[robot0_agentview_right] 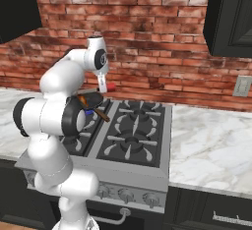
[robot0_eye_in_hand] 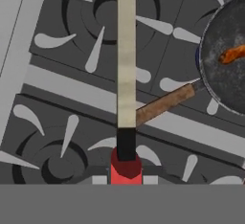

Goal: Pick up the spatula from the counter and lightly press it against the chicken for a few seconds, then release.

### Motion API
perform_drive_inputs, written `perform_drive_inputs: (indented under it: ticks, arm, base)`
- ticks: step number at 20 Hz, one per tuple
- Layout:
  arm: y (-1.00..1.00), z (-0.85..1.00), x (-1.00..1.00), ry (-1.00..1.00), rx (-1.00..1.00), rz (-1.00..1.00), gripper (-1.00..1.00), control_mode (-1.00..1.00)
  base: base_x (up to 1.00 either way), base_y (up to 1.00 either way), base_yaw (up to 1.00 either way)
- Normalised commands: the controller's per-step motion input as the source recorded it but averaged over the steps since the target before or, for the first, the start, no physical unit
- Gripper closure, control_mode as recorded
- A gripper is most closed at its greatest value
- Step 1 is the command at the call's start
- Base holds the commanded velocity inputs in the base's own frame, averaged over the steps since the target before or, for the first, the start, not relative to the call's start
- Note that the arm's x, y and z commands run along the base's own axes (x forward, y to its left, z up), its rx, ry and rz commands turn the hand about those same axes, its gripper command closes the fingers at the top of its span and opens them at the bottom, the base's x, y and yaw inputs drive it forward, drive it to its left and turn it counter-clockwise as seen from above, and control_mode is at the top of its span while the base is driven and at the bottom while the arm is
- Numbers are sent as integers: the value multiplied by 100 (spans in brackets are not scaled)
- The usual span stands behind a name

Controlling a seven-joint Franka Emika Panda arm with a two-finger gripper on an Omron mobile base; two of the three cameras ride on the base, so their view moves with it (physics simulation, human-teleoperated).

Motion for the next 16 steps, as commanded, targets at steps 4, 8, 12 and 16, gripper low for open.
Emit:
perform_drive_inputs:
  ticks: [4,8,12,16]
  arm:
    - [20,-6,13,0,-2,-4,100,-100]
    - [15,-10,17,0,-5,-3,100,-100]
    - [1,-15,17,0,-6,-3,100,-100]
    - [0,-5,15,0,-4,0,100,-100]
  base:
    - [0,0,0]
    - [0,0,0]
    - [0,0,0]
    - [0,0,0]
